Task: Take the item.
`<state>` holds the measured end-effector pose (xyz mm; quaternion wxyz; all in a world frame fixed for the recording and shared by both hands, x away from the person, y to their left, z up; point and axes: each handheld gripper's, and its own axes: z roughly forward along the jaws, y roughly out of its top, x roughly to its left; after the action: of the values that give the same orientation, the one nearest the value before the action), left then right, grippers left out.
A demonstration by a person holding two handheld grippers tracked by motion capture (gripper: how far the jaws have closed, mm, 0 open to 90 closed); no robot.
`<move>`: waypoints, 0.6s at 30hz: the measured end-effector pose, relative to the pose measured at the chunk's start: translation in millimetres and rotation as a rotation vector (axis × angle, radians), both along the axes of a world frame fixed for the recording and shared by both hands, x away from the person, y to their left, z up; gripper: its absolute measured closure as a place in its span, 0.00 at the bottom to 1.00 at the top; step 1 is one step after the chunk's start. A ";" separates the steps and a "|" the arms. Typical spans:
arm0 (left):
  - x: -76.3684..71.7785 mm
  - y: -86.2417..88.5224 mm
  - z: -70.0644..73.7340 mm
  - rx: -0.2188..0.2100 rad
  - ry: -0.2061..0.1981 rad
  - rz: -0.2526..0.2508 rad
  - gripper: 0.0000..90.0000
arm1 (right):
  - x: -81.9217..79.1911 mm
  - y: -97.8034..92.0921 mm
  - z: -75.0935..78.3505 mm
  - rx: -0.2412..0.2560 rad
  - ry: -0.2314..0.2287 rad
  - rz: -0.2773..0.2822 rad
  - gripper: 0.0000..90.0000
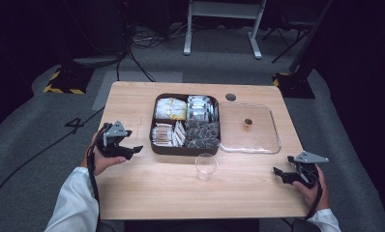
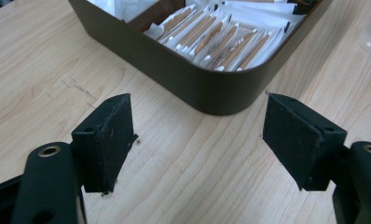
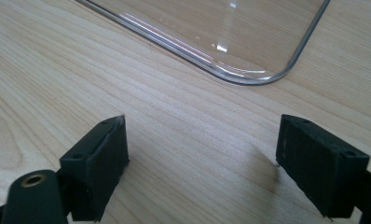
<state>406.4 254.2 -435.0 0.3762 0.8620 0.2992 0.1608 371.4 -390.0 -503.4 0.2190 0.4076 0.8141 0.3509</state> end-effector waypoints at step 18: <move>37.8 -20.9 31.5 -0.045 -0.047 -0.067 0.28 | -0.8 0.7 0.0 -0.005 -0.009 0.000 0.19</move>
<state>444.2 233.2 -403.5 0.4077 0.8588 0.2648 0.1617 370.5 -389.3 -503.4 0.2237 0.4055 0.8140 0.3506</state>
